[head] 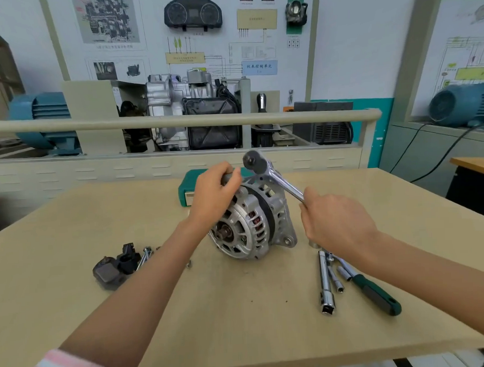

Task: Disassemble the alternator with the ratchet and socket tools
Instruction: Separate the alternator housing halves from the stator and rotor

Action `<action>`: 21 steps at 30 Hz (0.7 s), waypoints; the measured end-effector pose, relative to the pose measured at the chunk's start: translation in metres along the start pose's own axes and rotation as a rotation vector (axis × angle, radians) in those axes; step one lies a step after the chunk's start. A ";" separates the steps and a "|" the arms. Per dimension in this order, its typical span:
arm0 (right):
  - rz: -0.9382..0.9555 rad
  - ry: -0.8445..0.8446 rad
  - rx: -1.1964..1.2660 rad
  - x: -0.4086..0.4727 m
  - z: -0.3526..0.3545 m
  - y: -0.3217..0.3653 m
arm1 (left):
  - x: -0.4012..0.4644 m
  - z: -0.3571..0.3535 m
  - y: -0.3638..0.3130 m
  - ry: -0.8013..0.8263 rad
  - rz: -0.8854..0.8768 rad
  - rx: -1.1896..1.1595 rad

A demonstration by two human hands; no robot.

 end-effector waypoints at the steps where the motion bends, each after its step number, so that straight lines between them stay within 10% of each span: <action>1: 0.006 0.039 -0.032 0.000 -0.004 -0.003 | 0.001 -0.004 0.001 -0.034 0.038 -0.052; 17: 0.073 -0.169 -0.016 0.025 0.014 0.004 | 0.005 -0.028 0.003 -0.208 0.051 0.025; 21: 0.066 0.018 -0.029 0.021 0.000 -0.002 | 0.005 -0.028 0.000 -0.179 0.087 0.042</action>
Point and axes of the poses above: each hand's wrist, its own x-axis towards the middle knuckle, its own z-axis out of the back of the hand, y = z × x, the point moved 1 cm from there along x, towards the middle knuckle, and after that the axes turned 3 degrees about z, right-handed, at the moved point
